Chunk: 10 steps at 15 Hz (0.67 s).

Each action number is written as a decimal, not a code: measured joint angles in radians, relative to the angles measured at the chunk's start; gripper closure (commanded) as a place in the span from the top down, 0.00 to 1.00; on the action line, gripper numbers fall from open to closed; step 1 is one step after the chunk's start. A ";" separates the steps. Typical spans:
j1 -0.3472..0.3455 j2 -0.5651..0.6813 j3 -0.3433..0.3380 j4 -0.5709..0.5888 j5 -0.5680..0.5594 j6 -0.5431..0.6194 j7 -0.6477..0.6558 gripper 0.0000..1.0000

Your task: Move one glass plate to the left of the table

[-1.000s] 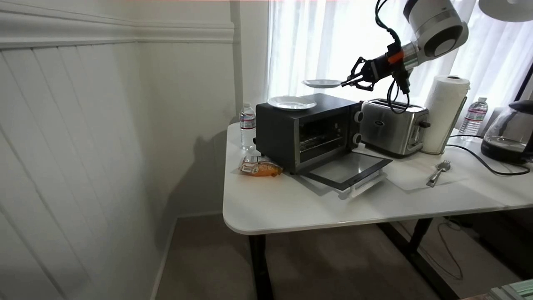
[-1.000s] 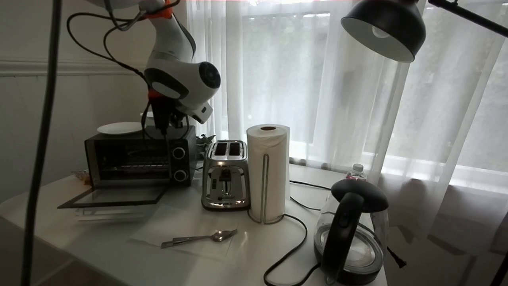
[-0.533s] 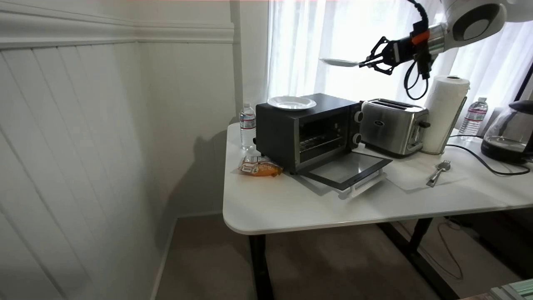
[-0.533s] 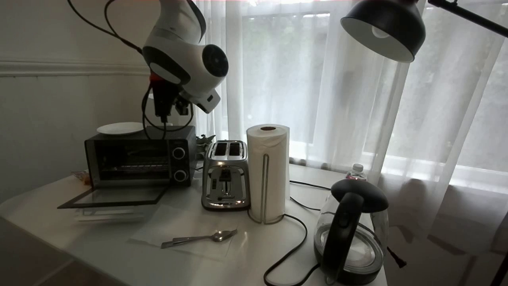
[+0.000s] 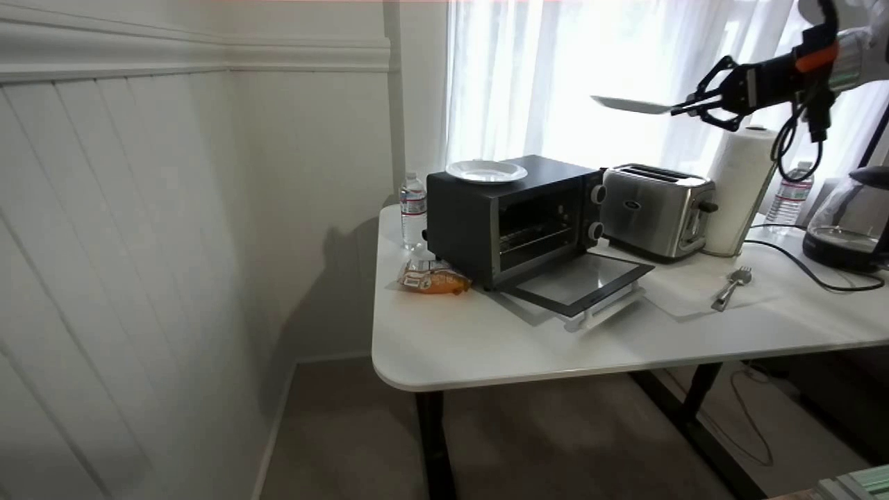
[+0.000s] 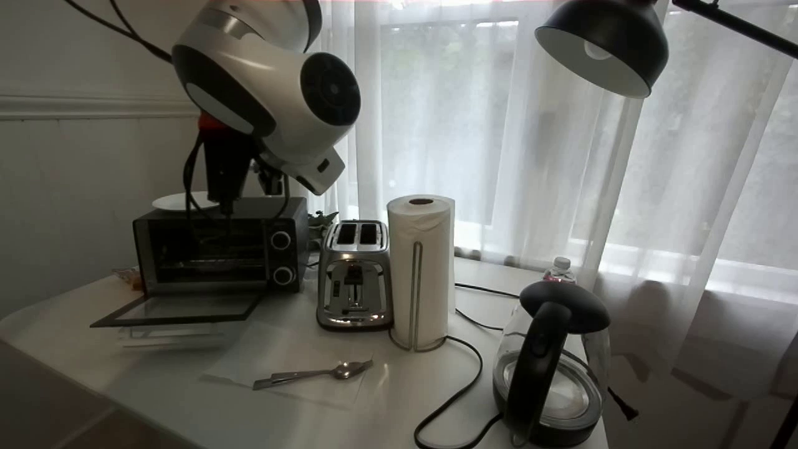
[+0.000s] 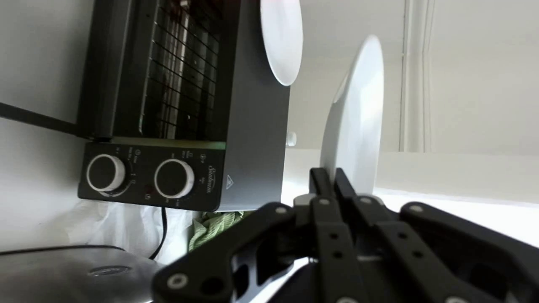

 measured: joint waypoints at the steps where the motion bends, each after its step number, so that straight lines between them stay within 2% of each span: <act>1: -0.010 -0.047 -0.002 -0.048 -0.021 0.001 -0.001 0.01; 6: -0.092 -0.220 -0.007 -0.237 -0.182 0.055 0.008 0.01; 10: -0.150 -0.217 -0.026 -0.247 -0.256 0.138 0.015 0.01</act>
